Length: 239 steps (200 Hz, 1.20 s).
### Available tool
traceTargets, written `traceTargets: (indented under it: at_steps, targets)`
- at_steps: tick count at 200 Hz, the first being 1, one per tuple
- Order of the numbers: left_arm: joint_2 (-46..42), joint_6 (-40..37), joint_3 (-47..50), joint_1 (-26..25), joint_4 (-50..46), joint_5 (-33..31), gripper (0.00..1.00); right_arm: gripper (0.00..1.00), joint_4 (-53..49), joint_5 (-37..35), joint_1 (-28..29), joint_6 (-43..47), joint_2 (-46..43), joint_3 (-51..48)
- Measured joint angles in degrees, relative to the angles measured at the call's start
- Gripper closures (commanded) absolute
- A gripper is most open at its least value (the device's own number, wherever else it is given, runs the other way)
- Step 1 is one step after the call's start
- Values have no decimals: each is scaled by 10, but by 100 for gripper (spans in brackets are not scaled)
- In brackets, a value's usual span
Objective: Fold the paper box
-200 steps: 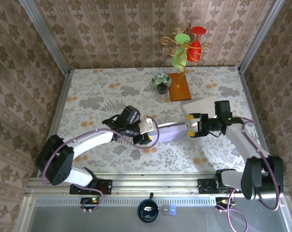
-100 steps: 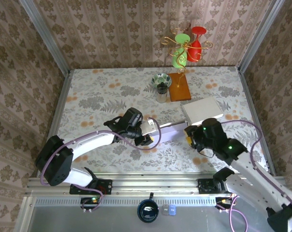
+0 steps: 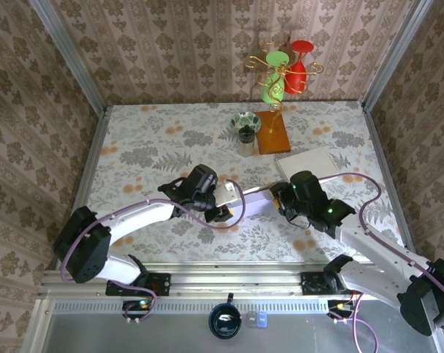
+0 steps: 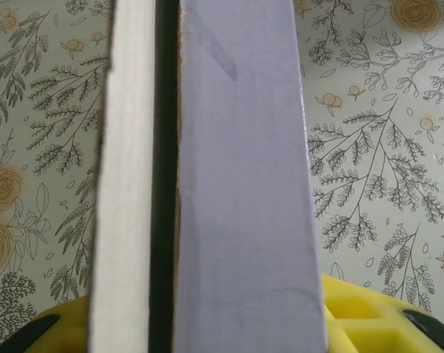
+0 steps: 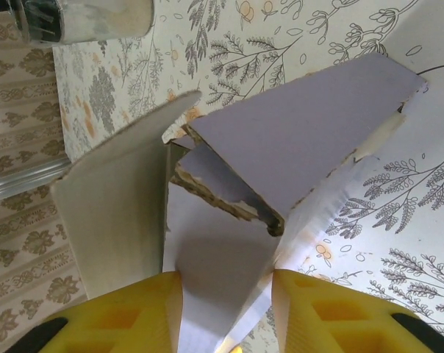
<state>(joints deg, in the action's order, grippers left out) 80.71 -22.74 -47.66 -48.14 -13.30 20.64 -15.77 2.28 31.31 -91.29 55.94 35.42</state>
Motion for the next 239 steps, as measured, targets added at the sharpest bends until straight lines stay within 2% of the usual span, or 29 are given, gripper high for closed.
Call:
traceTargets:
  at_steps: [24,116,129,147,169,184,201,239]
  targets:
    - [-2,-1,0,-3,-4,-2,58,70,-1,0,0,-6,8,2]
    - [-2,-10,0,-3,-14,-9,55,76,-29,3,0,-22,43,32]
    - [-2,-11,0,-4,-15,-10,60,76,-33,5,0,-21,46,36]
    - [-4,-16,0,-5,-17,-12,74,75,-45,6,0,-17,46,42]
    - [-6,-16,0,-6,-22,-12,76,69,-61,9,-2,1,46,51]
    - [-7,-15,0,-6,-23,-12,76,65,-70,18,-13,35,47,58]
    - [-12,-15,0,-6,-27,-15,76,63,-99,36,-42,111,46,82]
    - [-31,-21,-1,-5,-48,-19,75,62,-151,92,-163,351,3,157]
